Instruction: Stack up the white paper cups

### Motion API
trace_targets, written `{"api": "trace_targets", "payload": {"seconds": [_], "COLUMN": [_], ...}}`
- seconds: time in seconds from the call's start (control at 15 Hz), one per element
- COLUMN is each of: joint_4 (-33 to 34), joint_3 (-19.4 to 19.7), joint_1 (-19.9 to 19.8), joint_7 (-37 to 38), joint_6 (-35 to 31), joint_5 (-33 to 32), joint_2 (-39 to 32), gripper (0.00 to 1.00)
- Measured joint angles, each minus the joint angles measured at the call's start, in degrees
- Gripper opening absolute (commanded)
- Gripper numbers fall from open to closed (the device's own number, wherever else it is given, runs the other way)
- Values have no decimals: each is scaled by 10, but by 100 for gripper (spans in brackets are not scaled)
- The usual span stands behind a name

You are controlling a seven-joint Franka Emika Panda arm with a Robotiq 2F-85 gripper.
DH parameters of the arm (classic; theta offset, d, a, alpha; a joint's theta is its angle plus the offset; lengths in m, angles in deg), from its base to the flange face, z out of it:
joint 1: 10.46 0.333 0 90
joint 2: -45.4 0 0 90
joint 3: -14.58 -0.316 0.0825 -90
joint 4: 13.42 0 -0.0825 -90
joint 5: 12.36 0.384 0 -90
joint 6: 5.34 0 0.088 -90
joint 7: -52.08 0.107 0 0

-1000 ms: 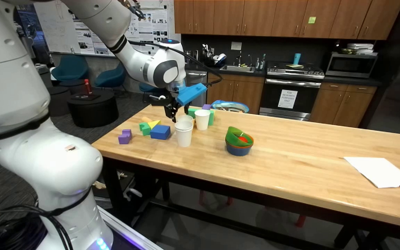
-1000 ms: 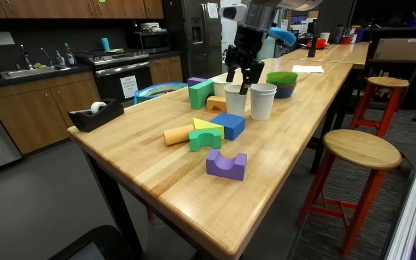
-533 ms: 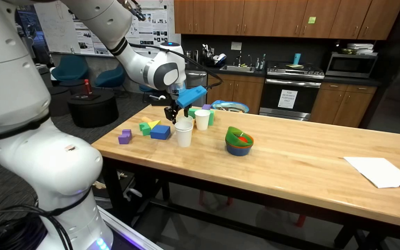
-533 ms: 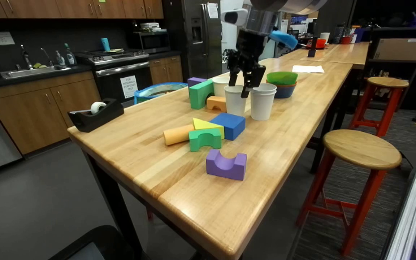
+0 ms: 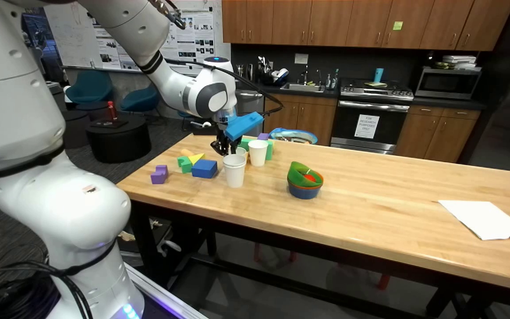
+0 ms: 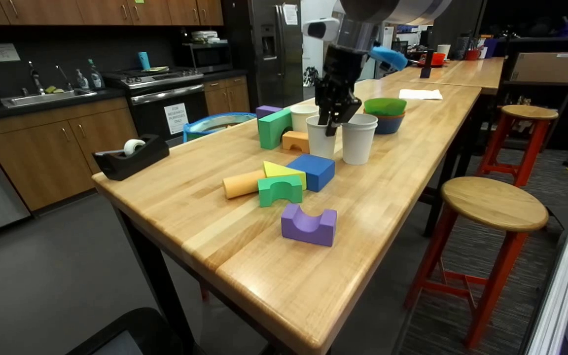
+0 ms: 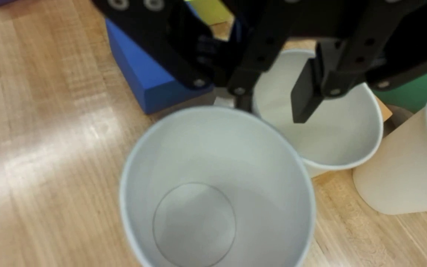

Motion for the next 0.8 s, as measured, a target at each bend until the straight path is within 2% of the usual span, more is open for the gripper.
{"api": "trace_targets", "payload": {"seconds": [0.07, 0.8], "joint_4": [-1, -2], "joint_3": [0, -2], "joint_1": [-1, -2], "joint_7": [1, 31], "joint_6": [0, -2], "joint_5": [-4, -59], "joint_2": [0, -1], "gripper": [0, 1]}}
